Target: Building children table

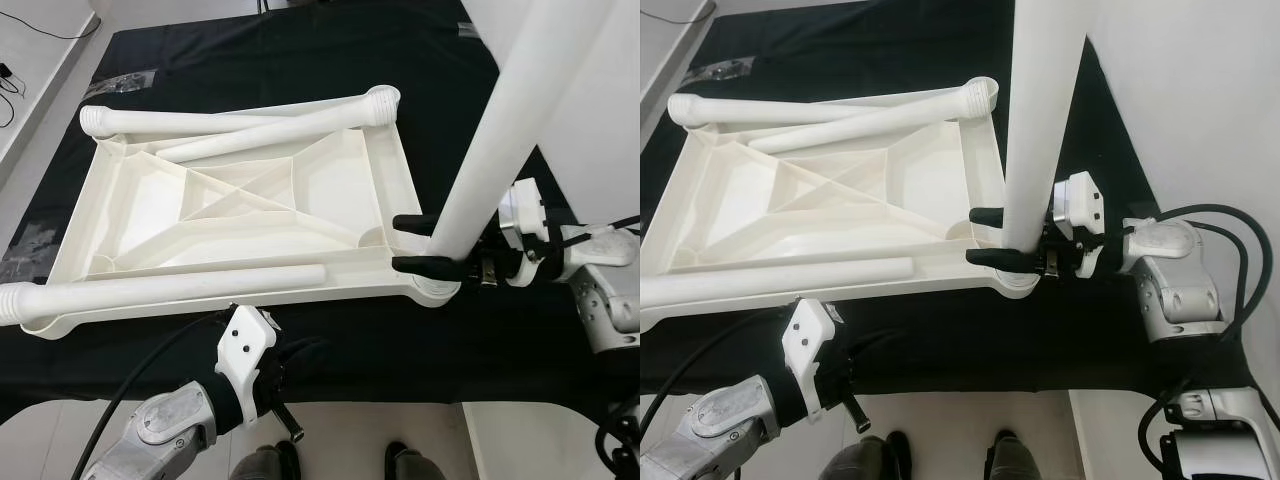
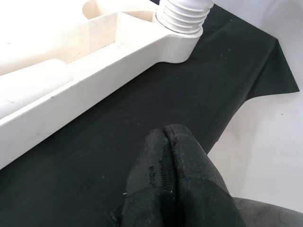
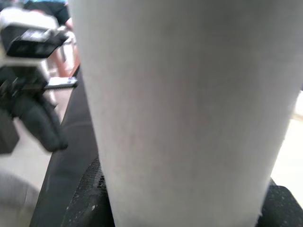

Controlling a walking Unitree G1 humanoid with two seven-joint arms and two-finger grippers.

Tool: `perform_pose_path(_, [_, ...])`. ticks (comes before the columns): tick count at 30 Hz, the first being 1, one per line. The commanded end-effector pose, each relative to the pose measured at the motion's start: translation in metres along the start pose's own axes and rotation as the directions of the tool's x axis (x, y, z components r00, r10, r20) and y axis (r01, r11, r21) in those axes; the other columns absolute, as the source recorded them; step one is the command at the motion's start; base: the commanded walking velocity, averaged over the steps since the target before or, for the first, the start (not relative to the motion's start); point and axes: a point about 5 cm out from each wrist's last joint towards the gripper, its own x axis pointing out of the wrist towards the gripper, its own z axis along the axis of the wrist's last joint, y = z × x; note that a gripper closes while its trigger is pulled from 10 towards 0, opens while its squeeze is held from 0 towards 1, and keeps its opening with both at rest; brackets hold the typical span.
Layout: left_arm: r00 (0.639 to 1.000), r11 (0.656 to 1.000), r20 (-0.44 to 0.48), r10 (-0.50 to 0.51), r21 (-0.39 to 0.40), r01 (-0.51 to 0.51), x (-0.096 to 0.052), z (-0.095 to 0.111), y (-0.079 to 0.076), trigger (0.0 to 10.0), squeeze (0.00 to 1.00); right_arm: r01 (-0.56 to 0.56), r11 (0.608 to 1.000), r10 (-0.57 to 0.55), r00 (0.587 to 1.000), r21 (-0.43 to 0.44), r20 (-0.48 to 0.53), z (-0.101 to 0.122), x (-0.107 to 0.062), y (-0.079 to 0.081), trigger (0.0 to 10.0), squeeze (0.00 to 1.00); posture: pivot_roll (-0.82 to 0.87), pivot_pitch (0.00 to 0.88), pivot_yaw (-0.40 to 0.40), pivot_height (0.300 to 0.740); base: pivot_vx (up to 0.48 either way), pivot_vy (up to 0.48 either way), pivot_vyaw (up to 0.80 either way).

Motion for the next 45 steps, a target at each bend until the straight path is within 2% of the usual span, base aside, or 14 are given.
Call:
perform_pose_path(1, [1.000,1.000,-0.020,0.004,0.000,-0.004,-0.002,-0.004,0.000,10.0,0.00,0.029,0.983,-0.017,0.998,0.182,-0.067,-0.032,0.005,0.009,10.0,0.00,0.05,0.311,0.080,0.740,0.000,0.000,0.00])
perform_pose_path(20, [1.000,1.000,-0.019,0.007,0.002,-0.007,-0.002,-0.003,0.001,10.0,0.00,0.278,0.930,-0.239,0.955,0.241,-0.178,-0.057,0.012,0.020,10.0,0.00,0.04,0.316,0.073,0.740,0.000,0.000,0.00])
perform_pose_path(21, [1.000,1.000,-0.020,0.008,0.004,-0.008,-0.002,-0.004,0.001,10.0,0.00,0.383,0.892,-0.330,0.914,0.238,-0.235,-0.061,0.011,0.021,10.0,0.00,0.04,0.315,0.067,0.740,0.000,0.000,0.00])
perform_pose_path(23, [1.000,1.000,-0.022,0.014,0.015,-0.014,-0.004,-0.004,0.002,10.0,0.00,0.819,0.574,-0.734,0.517,0.004,-0.441,-0.070,0.005,0.029,10.0,0.00,0.04,0.310,0.045,0.740,0.000,0.000,0.00])
perform_pose_path(24, [1.000,1.000,-0.021,0.018,0.018,-0.018,-0.004,-0.004,0.002,10.0,0.00,0.929,0.363,-0.827,0.285,-0.075,-0.485,-0.068,-0.003,0.038,10.0,0.00,0.04,0.310,0.045,0.740,0.000,0.000,0.00])
perform_pose_path(25, [1.000,1.000,-0.021,0.021,0.019,-0.021,-0.004,-0.004,0.002,10.0,0.00,0.966,0.229,-0.850,0.139,-0.119,-0.508,-0.067,-0.010,0.047,10.0,0.00,0.04,0.310,0.045,0.740,0.000,0.000,0.00])
perform_pose_path(26, [1.000,1.000,-0.021,0.021,0.019,-0.021,-0.004,-0.004,0.002,10.0,0.00,0.966,0.229,-0.850,0.139,-0.119,-0.508,-0.067,-0.010,0.047,10.0,0.00,0.04,0.310,0.045,0.740,0.000,0.000,0.00])
perform_pose_path(28, [0.999,0.999,-0.018,0.028,0.018,-0.028,-0.003,-0.003,0.004,10.0,0.00,0.953,0.302,-0.839,0.260,-0.013,-0.478,-0.055,0.021,0.077,10.0,0.00,0.05,0.316,0.059,0.740,0.000,0.000,0.00])
perform_pose_path(29, [1.000,0.999,-0.016,0.027,0.021,-0.026,-0.002,-0.004,0.005,10.0,0.00,0.934,0.355,-0.839,0.330,0.025,-0.433,-0.051,0.038,0.077,10.0,0.00,0.03,0.300,0.071,0.740,0.000,0.000,0.00])
perform_pose_path(31, [1.000,0.999,-0.016,0.025,0.023,-0.025,-0.001,-0.004,0.005,10.0,0.00,0.922,0.384,-0.838,0.368,0.043,-0.403,-0.049,0.048,0.076,10.0,0.00,0.04,0.297,0.069,0.740,0.000,0.000,0.00])
perform_pose_path(35, [1.000,0.999,-0.008,0.027,0.025,-0.027,0.002,-0.004,0.007,10.0,0.00,0.901,0.427,-0.827,0.420,0.068,-0.373,-0.054,0.064,0.071,10.0,0.00,0.04,0.281,0.058,0.740,0.000,0.000,0.00])
perform_pose_path(39, [0.999,0.998,0.004,0.050,0.037,-0.050,0.003,-0.004,0.009,10.0,0.00,0.913,0.401,-0.834,0.396,0.070,-0.384,-0.054,0.070,0.074,10.0,0.00,0.04,0.271,0.058,0.740,0.000,0.000,0.00])
perform_pose_path(44, [0.998,0.998,0.010,0.058,0.039,-0.058,0.005,-0.004,0.012,10.0,0.00,0.881,0.453,-0.802,0.468,0.134,-0.371,-0.051,0.077,0.076,10.0,0.00,0.03,0.260,0.060,0.740,0.000,0.000,0.00])
perform_pose_path(45, [0.998,0.998,0.012,0.056,0.041,-0.056,0.006,-0.004,0.012,10.0,0.00,0.858,0.479,-0.794,0.513,0.183,-0.327,-0.045,0.077,0.072,10.0,1.00,0.02,0.249,0.063,0.740,0.000,0.000,0.00])
